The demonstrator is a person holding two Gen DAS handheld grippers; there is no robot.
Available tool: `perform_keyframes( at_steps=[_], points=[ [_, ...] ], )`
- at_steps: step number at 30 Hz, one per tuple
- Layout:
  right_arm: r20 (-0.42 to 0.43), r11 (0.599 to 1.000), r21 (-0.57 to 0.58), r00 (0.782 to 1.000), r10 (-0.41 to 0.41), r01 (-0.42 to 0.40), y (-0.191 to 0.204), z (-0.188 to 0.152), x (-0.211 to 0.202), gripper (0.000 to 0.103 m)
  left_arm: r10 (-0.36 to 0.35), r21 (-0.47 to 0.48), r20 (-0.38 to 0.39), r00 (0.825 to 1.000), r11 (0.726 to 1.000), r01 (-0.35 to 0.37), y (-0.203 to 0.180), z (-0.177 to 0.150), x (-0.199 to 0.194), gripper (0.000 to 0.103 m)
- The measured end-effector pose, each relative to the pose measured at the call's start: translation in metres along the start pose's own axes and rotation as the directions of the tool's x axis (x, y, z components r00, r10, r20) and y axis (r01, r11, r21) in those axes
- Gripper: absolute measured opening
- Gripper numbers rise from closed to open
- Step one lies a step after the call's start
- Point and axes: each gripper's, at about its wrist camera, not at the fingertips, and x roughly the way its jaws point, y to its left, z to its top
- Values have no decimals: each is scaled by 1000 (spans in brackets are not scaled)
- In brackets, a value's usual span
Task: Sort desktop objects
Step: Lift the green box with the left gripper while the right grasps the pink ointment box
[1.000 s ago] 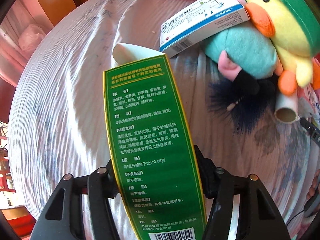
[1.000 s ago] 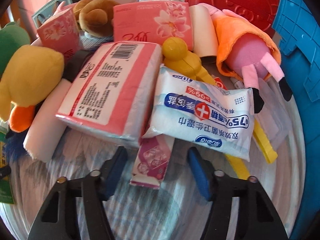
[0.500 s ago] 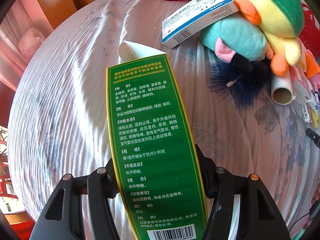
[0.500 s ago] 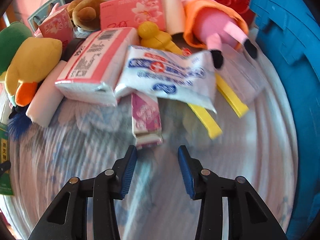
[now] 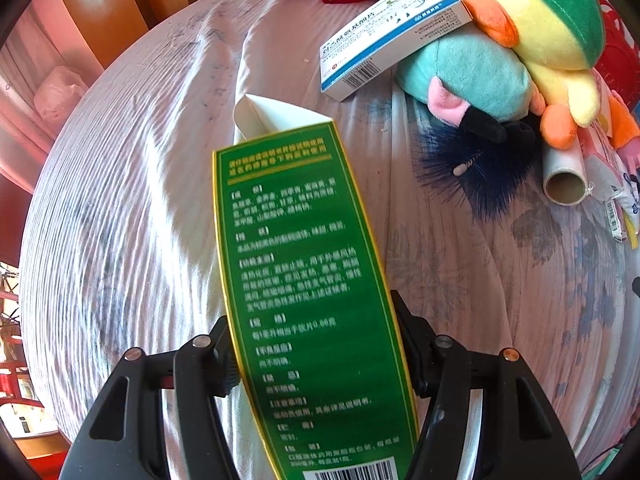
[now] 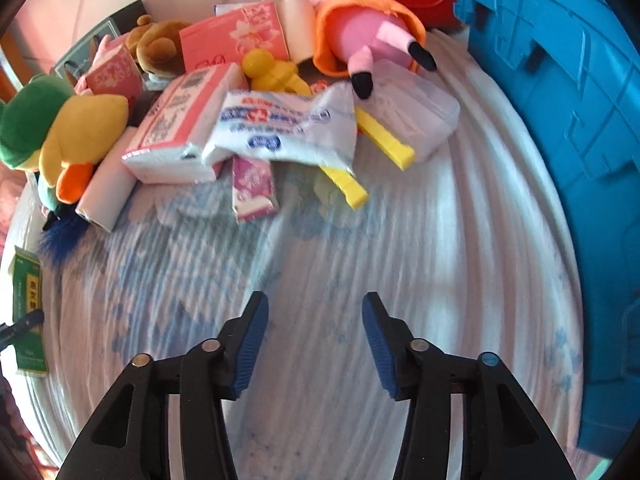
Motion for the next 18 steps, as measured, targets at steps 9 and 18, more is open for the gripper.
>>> perform_keyframes(
  at_steps=[9, 18],
  points=[
    [-6, 999, -35, 1000, 7, -7, 22, 61, 26, 65, -28, 42, 40, 999, 999, 27, -14, 42, -10, 53],
    [-6, 993, -106, 999, -44, 44, 56, 110, 65, 32, -18, 64, 31, 999, 998, 16, -15, 66, -8, 53]
  ],
)
